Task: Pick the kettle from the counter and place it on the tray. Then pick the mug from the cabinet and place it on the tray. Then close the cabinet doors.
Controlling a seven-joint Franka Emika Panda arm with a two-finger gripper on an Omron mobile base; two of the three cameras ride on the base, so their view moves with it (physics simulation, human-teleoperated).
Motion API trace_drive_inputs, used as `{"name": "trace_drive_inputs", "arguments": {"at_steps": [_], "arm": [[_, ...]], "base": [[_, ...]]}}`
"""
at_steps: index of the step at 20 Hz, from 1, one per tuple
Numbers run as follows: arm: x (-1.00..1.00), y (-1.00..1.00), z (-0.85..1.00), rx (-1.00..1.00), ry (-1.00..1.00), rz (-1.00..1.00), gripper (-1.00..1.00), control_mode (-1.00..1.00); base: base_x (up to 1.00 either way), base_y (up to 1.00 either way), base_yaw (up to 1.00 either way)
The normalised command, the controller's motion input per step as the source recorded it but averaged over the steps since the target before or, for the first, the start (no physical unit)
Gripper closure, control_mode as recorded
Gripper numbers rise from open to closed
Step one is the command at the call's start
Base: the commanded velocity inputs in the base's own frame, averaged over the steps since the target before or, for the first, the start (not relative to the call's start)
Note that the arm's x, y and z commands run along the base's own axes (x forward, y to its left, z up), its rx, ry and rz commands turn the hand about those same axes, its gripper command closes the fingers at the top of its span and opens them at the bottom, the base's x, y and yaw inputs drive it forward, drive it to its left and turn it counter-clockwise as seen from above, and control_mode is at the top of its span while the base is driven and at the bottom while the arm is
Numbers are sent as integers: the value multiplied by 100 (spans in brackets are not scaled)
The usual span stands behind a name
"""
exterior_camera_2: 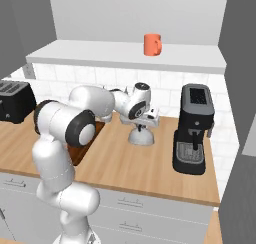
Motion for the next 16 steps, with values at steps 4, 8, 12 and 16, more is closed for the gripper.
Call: {"name": "trace_drive_inputs", "arguments": {"at_steps": [4, 8, 12, 16], "arm": [[-42, 11, 46, -16, -28, 0, 100, -100], [-66, 24, 43, -16, -24, 7, 100, -100], [-61, 45, 38, -16, -16, 11, 100, -100], [-60, 45, 64, -2, -6, 12, 100, -100]], "base": [[0, 0, 0], [0, 0, 0], [0, 0, 0], [0, 0, 0]]}}
